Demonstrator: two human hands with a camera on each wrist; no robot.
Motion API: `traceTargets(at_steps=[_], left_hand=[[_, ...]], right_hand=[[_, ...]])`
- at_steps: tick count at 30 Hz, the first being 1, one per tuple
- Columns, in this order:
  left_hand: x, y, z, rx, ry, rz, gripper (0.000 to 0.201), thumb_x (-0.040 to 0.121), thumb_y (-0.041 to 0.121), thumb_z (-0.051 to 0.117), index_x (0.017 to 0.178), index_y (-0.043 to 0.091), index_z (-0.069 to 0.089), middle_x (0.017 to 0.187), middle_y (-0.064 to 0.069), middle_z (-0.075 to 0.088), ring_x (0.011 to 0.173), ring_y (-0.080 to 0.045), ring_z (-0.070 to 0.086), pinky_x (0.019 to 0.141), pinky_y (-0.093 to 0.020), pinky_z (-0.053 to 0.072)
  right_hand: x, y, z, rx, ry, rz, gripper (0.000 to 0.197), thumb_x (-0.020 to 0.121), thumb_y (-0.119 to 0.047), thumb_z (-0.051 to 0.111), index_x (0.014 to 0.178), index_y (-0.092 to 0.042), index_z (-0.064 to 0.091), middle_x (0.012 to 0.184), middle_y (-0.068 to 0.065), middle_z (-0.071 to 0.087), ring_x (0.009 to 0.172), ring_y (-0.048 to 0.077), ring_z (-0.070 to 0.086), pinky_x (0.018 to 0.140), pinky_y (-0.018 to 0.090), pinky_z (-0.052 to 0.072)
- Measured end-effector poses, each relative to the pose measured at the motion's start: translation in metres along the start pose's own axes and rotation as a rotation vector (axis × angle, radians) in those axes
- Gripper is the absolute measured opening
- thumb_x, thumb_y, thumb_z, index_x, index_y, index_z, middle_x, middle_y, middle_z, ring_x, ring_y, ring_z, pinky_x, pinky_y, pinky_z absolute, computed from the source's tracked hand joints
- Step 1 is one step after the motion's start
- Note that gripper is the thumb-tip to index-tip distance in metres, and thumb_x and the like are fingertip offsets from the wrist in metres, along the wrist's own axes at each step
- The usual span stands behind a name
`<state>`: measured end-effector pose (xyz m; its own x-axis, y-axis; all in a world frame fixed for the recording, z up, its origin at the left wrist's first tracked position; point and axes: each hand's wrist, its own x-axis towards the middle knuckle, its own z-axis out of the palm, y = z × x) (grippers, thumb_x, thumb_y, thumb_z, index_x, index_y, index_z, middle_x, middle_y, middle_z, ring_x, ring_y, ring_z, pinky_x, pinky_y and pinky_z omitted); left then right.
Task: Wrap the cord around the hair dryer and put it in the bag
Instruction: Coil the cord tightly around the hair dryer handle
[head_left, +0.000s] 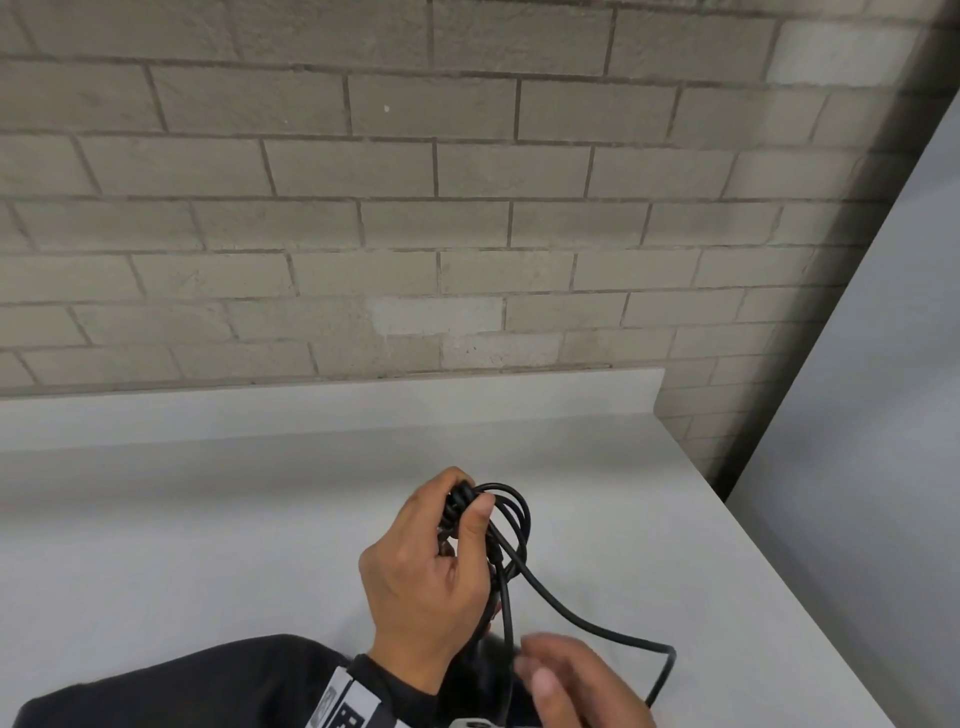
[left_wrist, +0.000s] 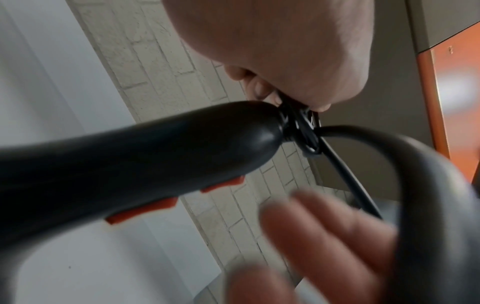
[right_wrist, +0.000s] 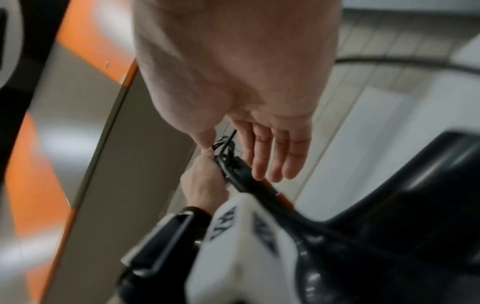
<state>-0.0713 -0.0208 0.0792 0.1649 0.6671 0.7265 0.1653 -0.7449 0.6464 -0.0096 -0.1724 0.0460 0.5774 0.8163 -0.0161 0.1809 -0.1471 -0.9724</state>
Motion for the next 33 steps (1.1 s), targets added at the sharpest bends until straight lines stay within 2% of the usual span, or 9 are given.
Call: traceTargets(at_steps=[2,6,8,11,14,20,24,29,33], left_hand=[[-0.002,0.001,-0.001,0.004,0.005,0.013,0.028,0.093,0.043,0.054,0.095,0.019,0.068,0.074,0.017,0.06,0.065,0.001,0.054,0.057,-0.01,0.041],[-0.003,0.001,-0.005,-0.005,0.0,-0.002,0.028,0.093,0.044,0.054,0.095,0.02,0.068,0.074,0.019,0.06,0.065,0.002,0.055,0.056,-0.013,0.042],[-0.002,-0.001,-0.011,0.0,-0.012,-0.028,0.028,0.093,0.047,0.052,0.096,0.023,0.067,0.073,0.02,0.059,0.065,0.003,0.055,0.056,-0.012,0.041],[-0.005,-0.002,-0.016,-0.022,-0.035,-0.011,0.029,0.094,0.045,0.052,0.096,0.02,0.068,0.073,0.02,0.058,0.065,0.004,0.055,0.058,-0.006,0.038],[-0.011,0.004,-0.014,-0.063,-0.041,0.012,0.03,0.094,0.044,0.053,0.095,0.018,0.068,0.075,0.022,0.058,0.067,0.004,0.056,0.06,-0.003,0.038],[-0.014,0.011,-0.009,-0.11,-0.013,0.029,0.024,0.094,0.043,0.053,0.092,0.023,0.065,0.071,0.019,0.057,0.06,-0.002,0.056,0.052,-0.011,0.041],[-0.014,0.012,-0.012,-0.123,-0.023,0.027,0.025,0.097,0.051,0.048,0.093,0.031,0.06,0.067,0.02,0.056,0.058,-0.003,0.055,0.051,-0.011,0.04],[-0.017,0.009,-0.013,-0.159,-0.02,-0.095,0.023,0.092,0.053,0.05,0.09,0.033,0.061,0.072,0.01,0.062,0.059,-0.011,0.059,0.052,-0.027,0.046],[-0.011,0.002,-0.019,-0.163,0.013,-0.147,0.022,0.091,0.054,0.049,0.084,0.038,0.062,0.077,0.013,0.064,0.065,-0.011,0.06,0.055,-0.024,0.046]], right_hand=[[0.005,-0.008,0.022,0.136,-0.092,0.011,0.026,0.067,-0.043,0.066,0.092,-0.041,0.07,0.084,-0.005,0.077,0.081,0.01,0.071,0.079,0.019,0.053],[0.001,-0.025,0.025,0.318,-0.173,-0.007,0.024,0.072,-0.027,0.066,0.08,-0.004,0.064,0.046,0.007,0.05,0.04,0.015,0.041,0.046,0.02,0.036],[-0.003,-0.026,0.017,0.256,-0.176,-0.094,0.028,0.071,-0.041,0.063,0.075,-0.013,0.066,0.046,-0.002,0.042,0.04,0.009,0.032,0.045,0.014,0.027],[-0.002,-0.022,0.001,0.073,-0.144,-0.177,0.034,0.072,-0.066,0.053,0.076,-0.036,0.069,0.053,-0.009,0.055,0.048,0.001,0.044,0.054,0.008,0.035],[-0.005,-0.026,-0.012,0.017,-0.164,-0.228,0.051,0.069,-0.083,0.051,0.077,-0.038,0.071,0.057,-0.014,0.061,0.052,-0.005,0.052,0.058,0.004,0.037],[-0.005,-0.025,-0.017,0.559,-0.348,-0.071,0.048,0.077,-0.063,0.069,0.081,-0.015,0.07,0.051,-0.009,0.049,0.04,0.002,0.035,0.046,0.011,0.03],[-0.008,-0.021,-0.019,0.579,-0.364,-0.057,0.05,0.073,-0.064,0.072,0.076,-0.014,0.072,0.055,-0.003,0.053,0.046,0.006,0.042,0.05,0.013,0.035],[-0.01,-0.017,-0.028,0.425,-0.335,-0.167,0.057,0.068,-0.075,0.067,0.071,-0.018,0.073,0.06,0.004,0.06,0.053,0.01,0.052,0.056,0.014,0.039],[-0.013,-0.012,-0.038,0.532,-0.231,-0.128,0.061,0.054,-0.07,0.08,0.062,-0.01,0.071,0.06,0.017,0.065,0.049,0.017,0.057,0.05,0.016,0.044]])
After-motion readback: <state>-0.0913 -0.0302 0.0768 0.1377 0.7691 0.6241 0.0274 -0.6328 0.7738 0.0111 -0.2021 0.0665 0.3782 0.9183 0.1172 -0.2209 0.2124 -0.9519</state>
